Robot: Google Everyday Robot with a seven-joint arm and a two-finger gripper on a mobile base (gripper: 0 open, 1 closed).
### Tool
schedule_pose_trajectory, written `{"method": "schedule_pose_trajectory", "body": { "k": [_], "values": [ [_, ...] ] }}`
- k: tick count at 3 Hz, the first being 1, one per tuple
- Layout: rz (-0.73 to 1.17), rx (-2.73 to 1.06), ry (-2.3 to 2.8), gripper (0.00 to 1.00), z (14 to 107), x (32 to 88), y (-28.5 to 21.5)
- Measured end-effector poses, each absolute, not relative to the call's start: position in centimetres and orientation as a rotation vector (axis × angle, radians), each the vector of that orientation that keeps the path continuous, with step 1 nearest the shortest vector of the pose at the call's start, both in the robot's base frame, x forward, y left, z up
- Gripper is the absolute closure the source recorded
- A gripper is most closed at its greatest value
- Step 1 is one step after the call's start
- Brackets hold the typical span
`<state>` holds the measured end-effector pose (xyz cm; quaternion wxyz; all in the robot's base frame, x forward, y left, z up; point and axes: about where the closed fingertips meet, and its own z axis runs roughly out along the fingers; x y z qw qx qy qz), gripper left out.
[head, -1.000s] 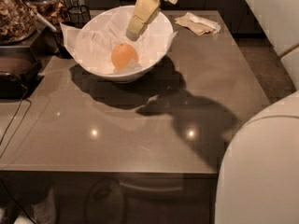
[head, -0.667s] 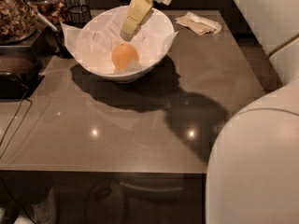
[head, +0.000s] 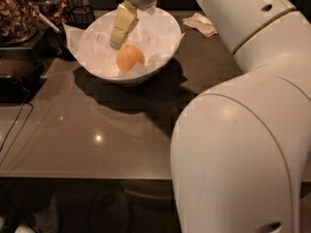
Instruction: Pick orange from white bowl
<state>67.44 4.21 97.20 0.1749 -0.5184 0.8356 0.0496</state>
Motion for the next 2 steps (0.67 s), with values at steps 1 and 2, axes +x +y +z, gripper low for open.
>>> {"method": "schedule_pose_trajectory", "body": {
  "k": [1, 2],
  "values": [
    [0.149, -1.495, 2.394, 0.04, 95.2, 68.4, 5.1],
    [0.163, -1.484, 2.432, 0.06, 93.6, 69.0, 5.0]
  ]
}}
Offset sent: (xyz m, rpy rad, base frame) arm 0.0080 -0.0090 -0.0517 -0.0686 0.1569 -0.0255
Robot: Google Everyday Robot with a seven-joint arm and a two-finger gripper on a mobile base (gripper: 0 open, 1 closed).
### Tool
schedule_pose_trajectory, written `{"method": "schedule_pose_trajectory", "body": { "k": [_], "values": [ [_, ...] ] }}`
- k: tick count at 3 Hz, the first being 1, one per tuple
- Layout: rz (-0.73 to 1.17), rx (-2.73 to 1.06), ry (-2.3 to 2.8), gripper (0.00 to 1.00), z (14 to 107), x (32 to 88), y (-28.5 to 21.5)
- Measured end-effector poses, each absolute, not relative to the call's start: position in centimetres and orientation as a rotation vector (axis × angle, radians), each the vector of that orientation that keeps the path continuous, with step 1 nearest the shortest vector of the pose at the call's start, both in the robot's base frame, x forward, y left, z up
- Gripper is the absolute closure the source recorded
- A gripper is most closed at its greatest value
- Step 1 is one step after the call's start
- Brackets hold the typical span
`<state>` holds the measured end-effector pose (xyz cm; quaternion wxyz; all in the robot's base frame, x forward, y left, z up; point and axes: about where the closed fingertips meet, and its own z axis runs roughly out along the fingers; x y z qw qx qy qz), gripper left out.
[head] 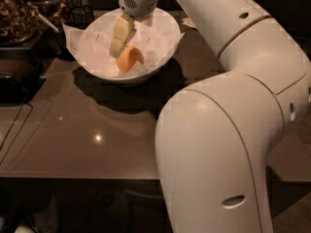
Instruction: Pick orange from white bowl
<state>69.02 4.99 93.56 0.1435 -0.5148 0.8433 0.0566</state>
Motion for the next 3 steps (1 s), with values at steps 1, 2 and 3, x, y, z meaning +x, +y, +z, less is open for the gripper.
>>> {"method": "schedule_pose_trajectory", "body": {
  "k": [1, 2, 3],
  "values": [
    [0.179, -1.49, 2.459, 0.09, 92.1, 69.1, 5.2],
    [0.186, -1.512, 2.48, 0.15, 90.9, 68.8, 5.7],
    [0.198, -1.531, 2.498, 0.22, 89.7, 68.4, 6.2]
  ]
}}
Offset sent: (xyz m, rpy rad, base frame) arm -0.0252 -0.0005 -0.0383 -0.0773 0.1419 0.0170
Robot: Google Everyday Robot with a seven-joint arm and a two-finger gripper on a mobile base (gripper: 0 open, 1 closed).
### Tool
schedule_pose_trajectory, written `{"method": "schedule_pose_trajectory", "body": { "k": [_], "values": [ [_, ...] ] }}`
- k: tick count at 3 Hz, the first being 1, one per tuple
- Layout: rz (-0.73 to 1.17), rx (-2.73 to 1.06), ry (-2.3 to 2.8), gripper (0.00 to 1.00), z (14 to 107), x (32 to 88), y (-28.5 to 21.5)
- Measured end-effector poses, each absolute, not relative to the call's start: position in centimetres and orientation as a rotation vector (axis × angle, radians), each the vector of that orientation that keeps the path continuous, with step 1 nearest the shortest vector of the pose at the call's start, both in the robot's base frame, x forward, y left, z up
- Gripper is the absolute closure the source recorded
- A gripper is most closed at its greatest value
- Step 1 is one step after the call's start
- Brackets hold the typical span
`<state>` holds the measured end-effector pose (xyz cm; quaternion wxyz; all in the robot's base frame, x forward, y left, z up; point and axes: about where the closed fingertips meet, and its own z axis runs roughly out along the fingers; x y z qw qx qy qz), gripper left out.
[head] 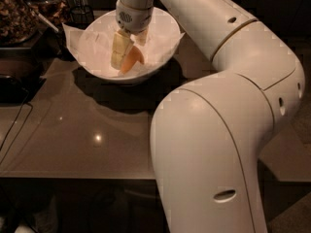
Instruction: Pick orange from white bowl
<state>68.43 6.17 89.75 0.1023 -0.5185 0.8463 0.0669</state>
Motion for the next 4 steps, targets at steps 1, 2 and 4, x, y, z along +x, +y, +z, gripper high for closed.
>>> {"method": "schedule_pose_trajectory", "body": {
  "k": [1, 2, 4],
  "values": [
    [0.202, -1.542, 2.511, 0.22, 89.0, 68.4, 6.4],
    [0.198, -1.543, 2.521, 0.22, 88.3, 68.7, 6.4],
    [0.196, -1.541, 2.55, 0.23, 86.7, 69.7, 6.1]
  ]
}}
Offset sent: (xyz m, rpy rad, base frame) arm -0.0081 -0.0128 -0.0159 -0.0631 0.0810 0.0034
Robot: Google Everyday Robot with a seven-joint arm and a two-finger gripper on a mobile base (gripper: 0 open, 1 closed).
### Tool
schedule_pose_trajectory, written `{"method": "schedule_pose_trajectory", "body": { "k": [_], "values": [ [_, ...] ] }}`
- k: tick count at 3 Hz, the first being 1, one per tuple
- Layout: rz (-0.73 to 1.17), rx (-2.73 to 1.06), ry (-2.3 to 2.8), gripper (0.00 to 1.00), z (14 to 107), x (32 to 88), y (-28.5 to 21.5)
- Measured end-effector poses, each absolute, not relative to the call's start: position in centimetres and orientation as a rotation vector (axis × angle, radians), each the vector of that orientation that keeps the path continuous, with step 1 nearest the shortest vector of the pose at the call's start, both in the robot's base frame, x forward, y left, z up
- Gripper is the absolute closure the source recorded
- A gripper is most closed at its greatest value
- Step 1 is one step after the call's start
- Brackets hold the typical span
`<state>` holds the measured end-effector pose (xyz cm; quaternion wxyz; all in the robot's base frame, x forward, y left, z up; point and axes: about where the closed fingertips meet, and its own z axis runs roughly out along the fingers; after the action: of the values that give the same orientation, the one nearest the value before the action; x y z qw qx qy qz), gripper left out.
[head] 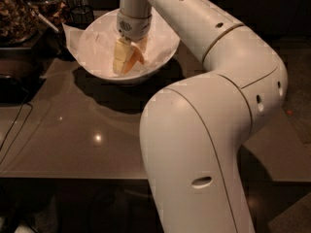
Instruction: Pick orange from white bowl
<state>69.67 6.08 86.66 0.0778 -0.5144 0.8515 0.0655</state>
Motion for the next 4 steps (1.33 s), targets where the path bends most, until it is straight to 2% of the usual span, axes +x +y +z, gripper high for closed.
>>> {"method": "schedule_pose_trajectory", "body": {
  "k": [1, 2, 4],
  "values": [
    [0.202, -1.541, 2.572, 0.21, 85.58, 69.9, 5.95],
    [0.202, -1.541, 2.572, 0.4, 85.57, 69.9, 5.95],
    [0.18, -1.521, 2.567, 0.86, 85.63, 70.03, 5.56]
  ]
}}
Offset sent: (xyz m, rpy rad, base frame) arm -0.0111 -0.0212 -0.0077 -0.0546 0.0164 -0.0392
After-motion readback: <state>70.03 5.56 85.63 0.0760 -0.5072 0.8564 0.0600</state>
